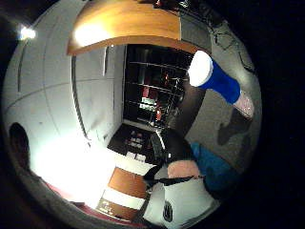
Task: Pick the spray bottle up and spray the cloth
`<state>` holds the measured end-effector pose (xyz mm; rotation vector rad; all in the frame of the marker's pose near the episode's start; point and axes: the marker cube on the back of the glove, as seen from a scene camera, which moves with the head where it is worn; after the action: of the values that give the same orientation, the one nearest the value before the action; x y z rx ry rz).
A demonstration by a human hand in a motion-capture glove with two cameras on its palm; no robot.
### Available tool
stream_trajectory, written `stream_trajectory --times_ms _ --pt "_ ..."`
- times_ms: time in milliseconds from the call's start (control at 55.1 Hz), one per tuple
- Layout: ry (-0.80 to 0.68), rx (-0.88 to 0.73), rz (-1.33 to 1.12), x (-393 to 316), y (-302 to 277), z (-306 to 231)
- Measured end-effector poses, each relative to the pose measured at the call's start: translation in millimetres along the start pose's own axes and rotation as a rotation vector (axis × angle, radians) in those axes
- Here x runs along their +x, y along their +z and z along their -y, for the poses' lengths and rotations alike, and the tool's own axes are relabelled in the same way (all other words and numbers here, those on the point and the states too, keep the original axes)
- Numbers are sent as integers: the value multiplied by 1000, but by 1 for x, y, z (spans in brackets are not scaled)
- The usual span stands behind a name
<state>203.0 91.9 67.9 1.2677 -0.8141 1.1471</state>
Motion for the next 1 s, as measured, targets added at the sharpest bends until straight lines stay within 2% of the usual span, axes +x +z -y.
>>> stream_trajectory --times_ms 580,998 --pt "95 -7 32 15 48 28" --pt "127 -73 65 24 86 48"
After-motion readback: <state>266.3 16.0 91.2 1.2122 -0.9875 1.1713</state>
